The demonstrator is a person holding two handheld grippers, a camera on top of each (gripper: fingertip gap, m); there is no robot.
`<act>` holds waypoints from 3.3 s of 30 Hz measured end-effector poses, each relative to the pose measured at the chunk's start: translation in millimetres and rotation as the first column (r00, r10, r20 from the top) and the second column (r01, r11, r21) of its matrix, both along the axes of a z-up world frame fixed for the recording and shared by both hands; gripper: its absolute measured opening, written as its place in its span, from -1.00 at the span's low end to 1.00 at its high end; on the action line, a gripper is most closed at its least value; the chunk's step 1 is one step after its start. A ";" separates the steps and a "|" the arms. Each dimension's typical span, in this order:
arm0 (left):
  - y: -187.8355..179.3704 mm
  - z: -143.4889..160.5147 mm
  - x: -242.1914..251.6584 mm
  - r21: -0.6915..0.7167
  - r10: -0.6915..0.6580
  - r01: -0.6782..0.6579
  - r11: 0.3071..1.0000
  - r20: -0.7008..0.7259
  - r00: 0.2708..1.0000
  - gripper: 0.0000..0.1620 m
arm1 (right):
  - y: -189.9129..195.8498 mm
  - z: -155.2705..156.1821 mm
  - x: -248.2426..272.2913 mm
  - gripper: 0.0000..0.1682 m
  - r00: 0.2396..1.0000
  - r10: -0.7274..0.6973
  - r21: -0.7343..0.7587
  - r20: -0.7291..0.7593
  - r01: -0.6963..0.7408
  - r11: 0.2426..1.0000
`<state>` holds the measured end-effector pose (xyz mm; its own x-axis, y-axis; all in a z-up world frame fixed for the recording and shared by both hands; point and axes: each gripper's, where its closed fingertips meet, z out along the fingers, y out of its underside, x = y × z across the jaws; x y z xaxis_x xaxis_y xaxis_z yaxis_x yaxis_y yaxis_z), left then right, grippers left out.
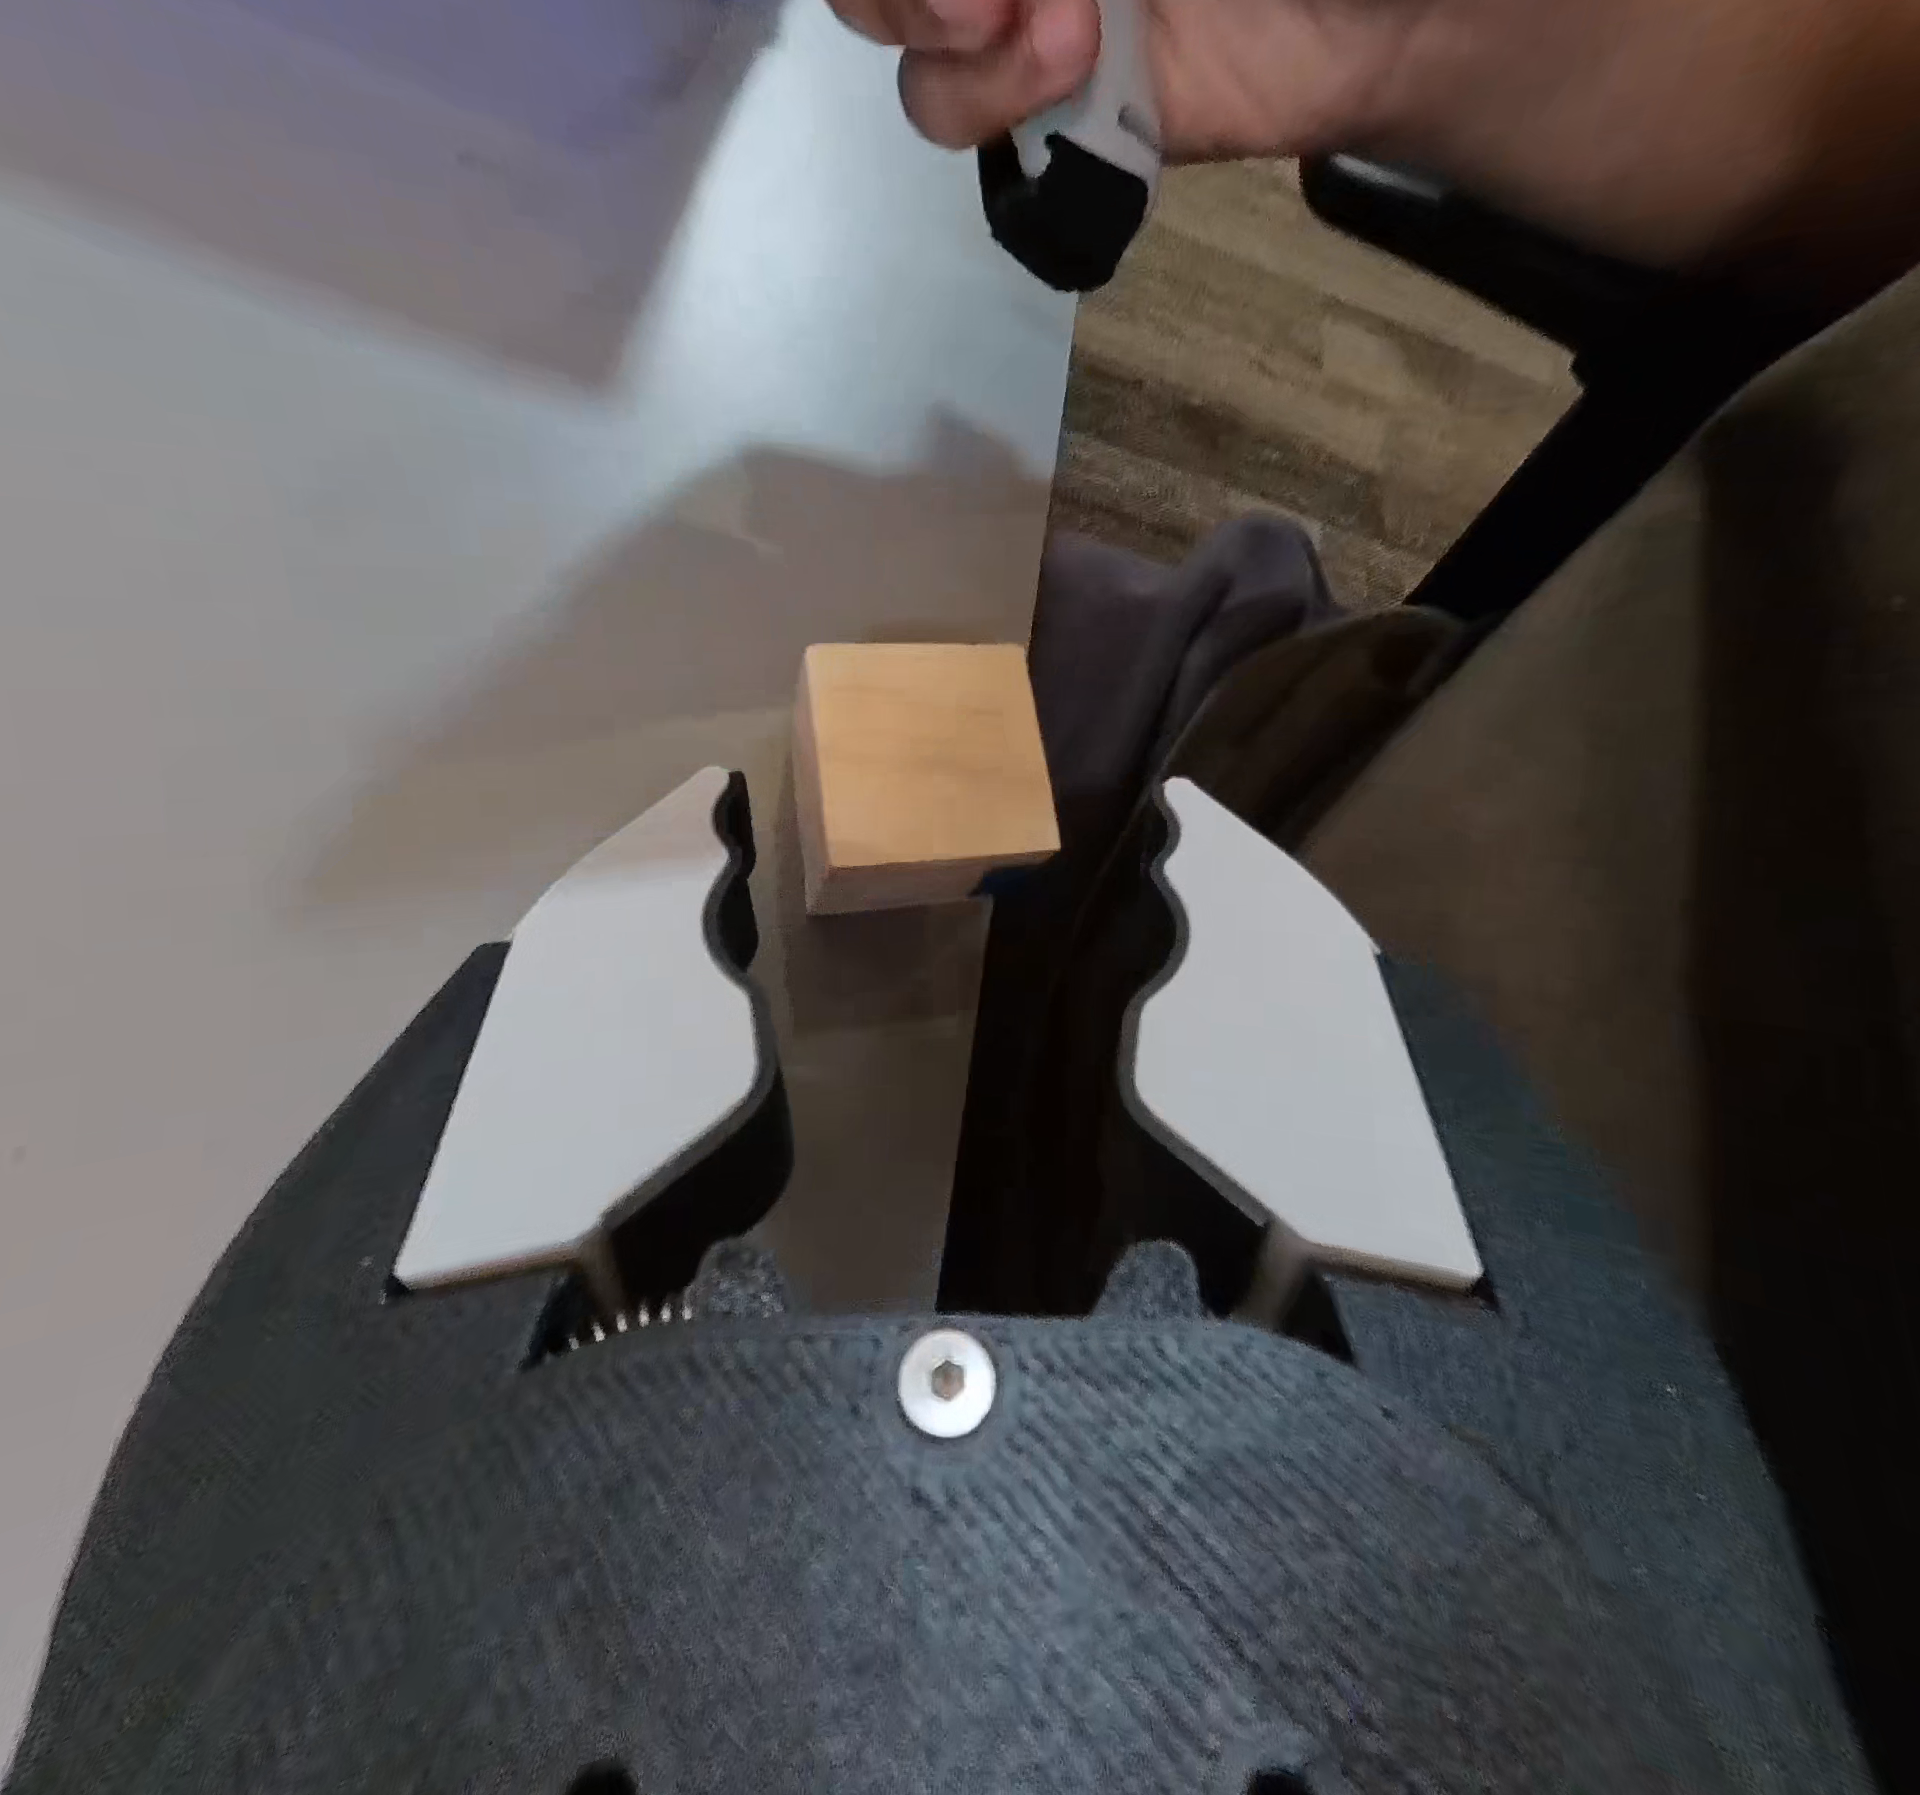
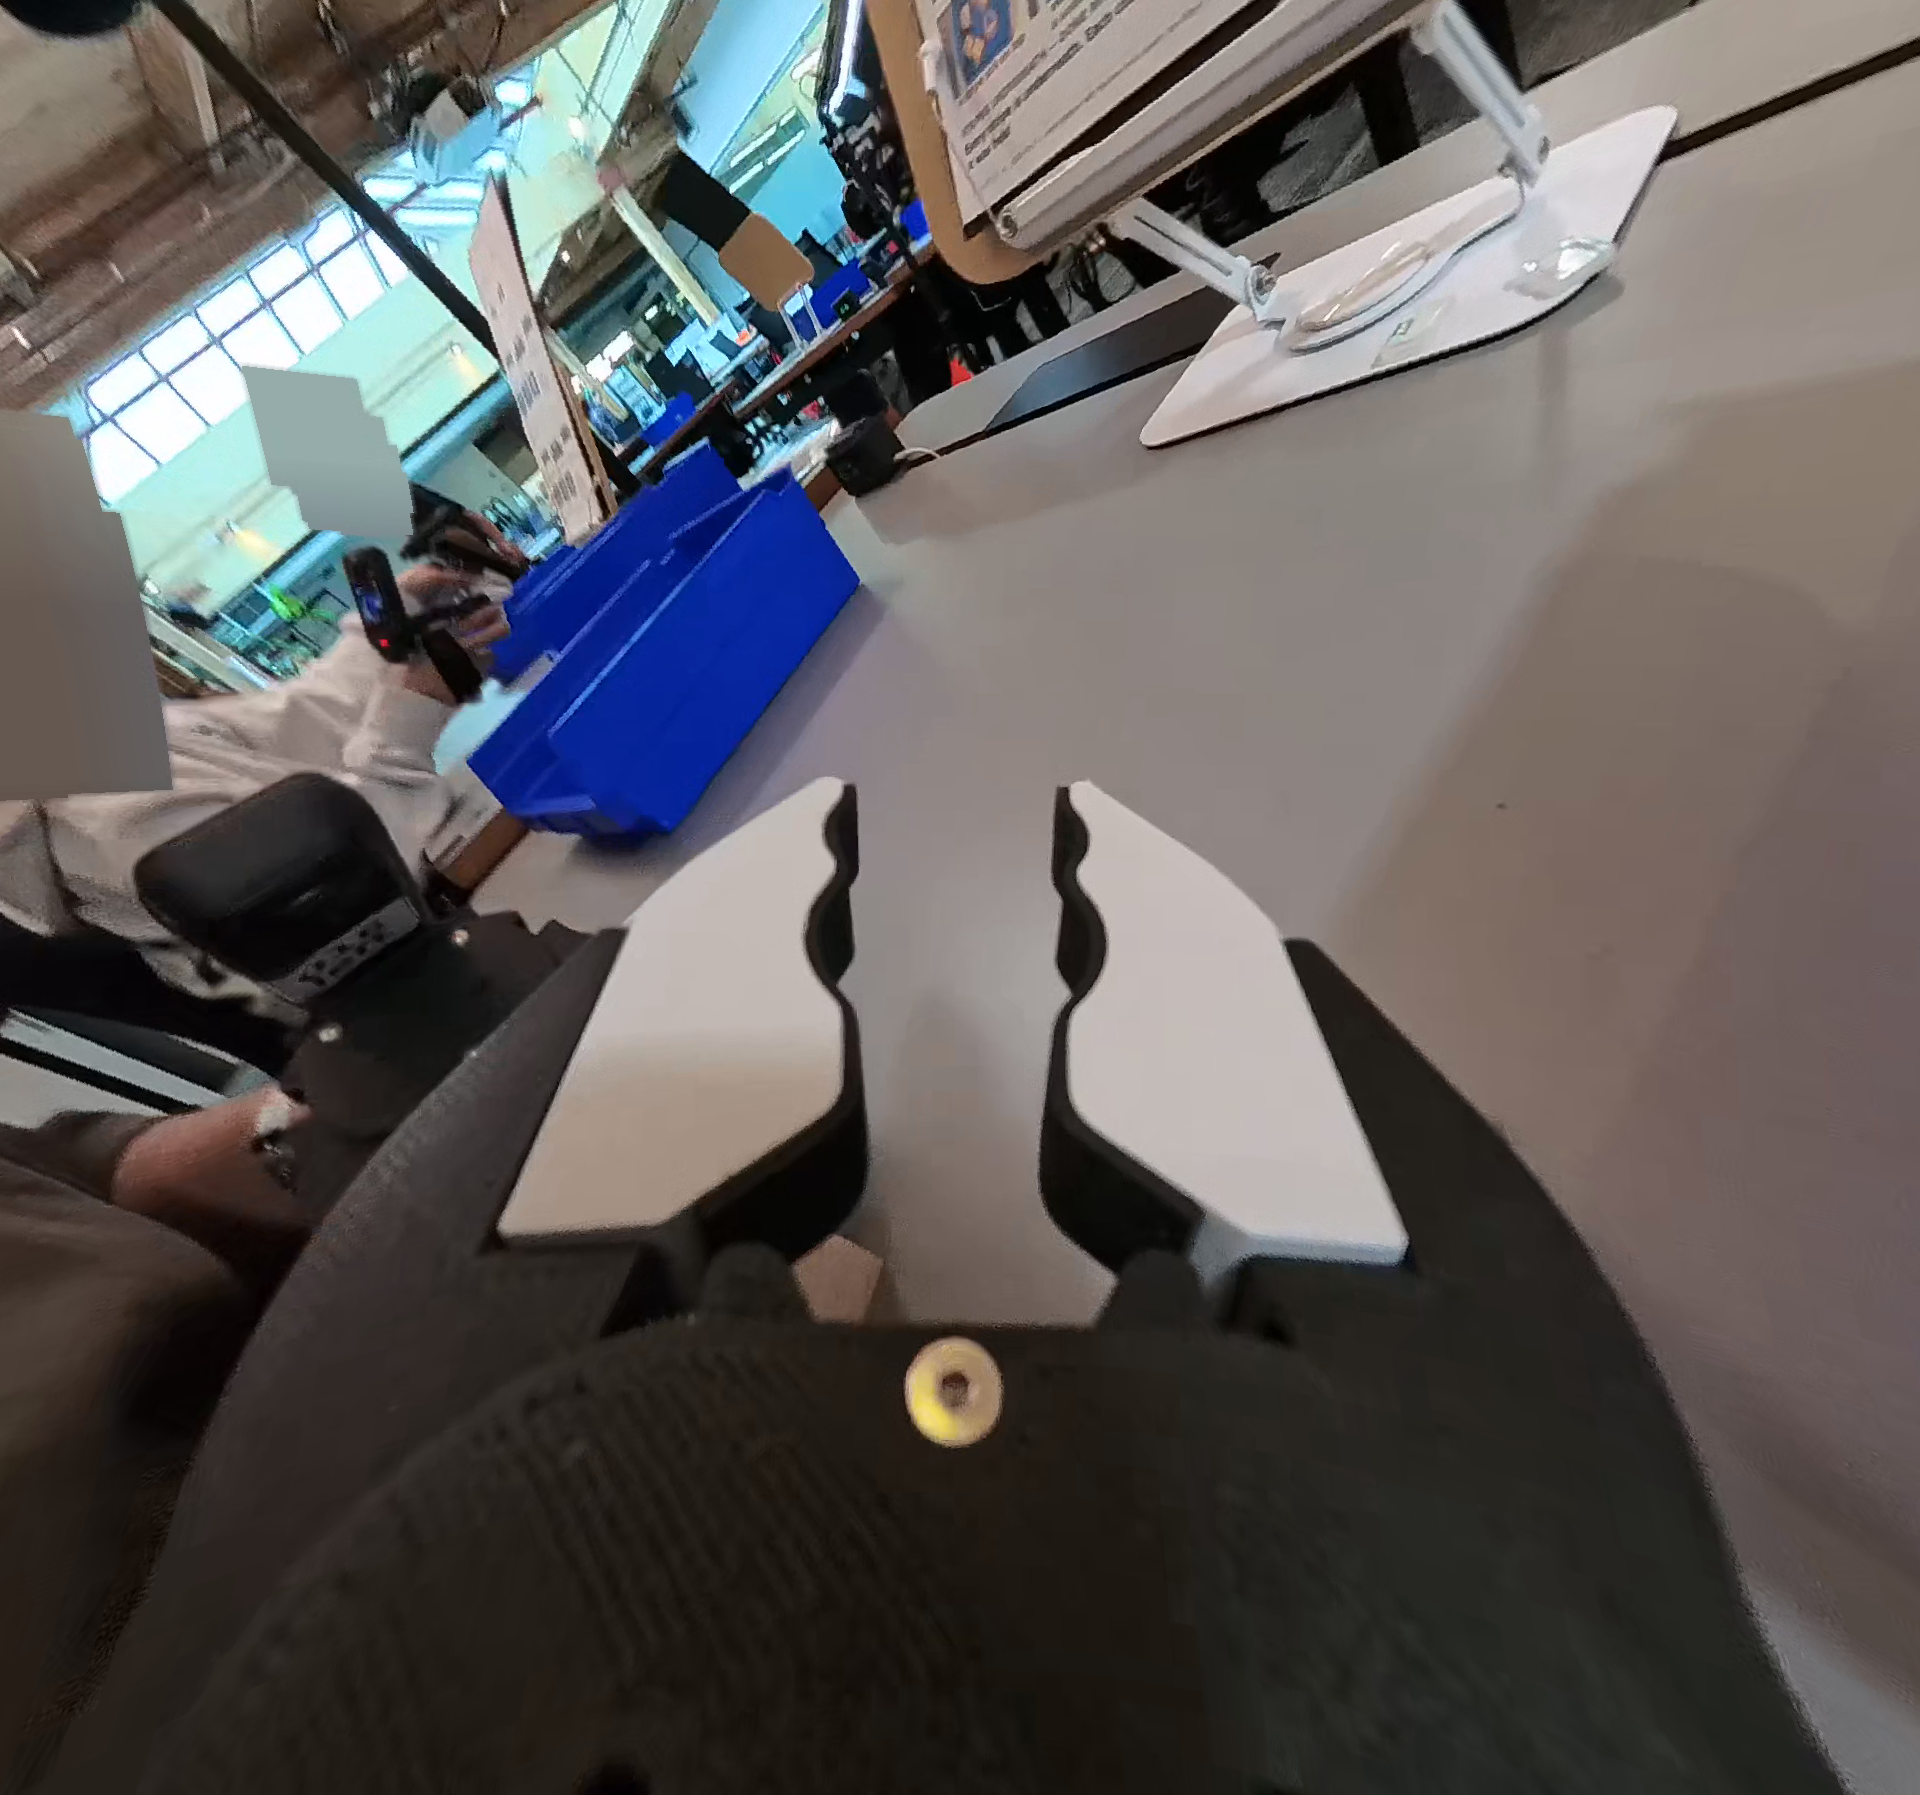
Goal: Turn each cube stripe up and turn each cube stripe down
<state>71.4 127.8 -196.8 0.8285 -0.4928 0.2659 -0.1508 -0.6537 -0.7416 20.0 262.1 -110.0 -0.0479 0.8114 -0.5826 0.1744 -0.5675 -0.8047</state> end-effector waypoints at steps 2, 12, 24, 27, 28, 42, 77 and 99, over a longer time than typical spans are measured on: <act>4.0 -4.8 -5.5 -0.010 0.039 -0.039 0.999 -0.032 0.999 -0.29 | -4.7 0.6 -0.5 -0.57 1.000 0.012 0.067 0.007 -0.013 0.998; 23.6 46.3 -56.0 0.026 0.251 -0.282 0.959 0.386 0.888 -0.46 | -22.5 -2.8 -1.9 -0.54 0.997 0.064 0.211 0.040 -0.071 0.975; 10.8 108.6 -65.5 0.382 0.044 -0.235 0.894 0.447 0.893 -0.46 | -77.6 4.2 -9.5 -0.28 0.951 0.305 -0.162 -0.039 -0.308 0.938; 5.3 124.0 -55.7 0.478 -0.006 -0.200 0.855 0.395 0.918 -0.45 | -85.7 20.1 -9.2 -0.09 0.928 0.340 -0.371 -0.151 -0.372 0.851; 3.7 128.4 -52.8 0.502 -0.019 -0.191 0.843 0.382 0.924 -0.45 | -87.8 21.2 -9.1 -0.09 0.922 0.349 -0.420 -0.164 -0.386 0.821; -7.2 144.1 -25.4 0.569 -0.160 -0.089 0.817 0.372 0.914 -0.45 | -145.4 37.9 6.6 -0.44 0.738 0.574 -0.642 -0.355 -0.639 0.424; 15.6 121.2 -73.8 0.309 0.096 -0.387 0.869 0.661 0.744 -0.06 | 378.6 -75.2 10.5 -0.45 0.566 -0.736 0.708 0.371 0.340 0.618; 18.9 120.4 -96.7 0.235 0.125 -0.446 0.864 0.757 0.642 -0.08 | 260.6 89.2 8.5 -0.32 0.799 -0.598 0.585 0.054 0.460 0.668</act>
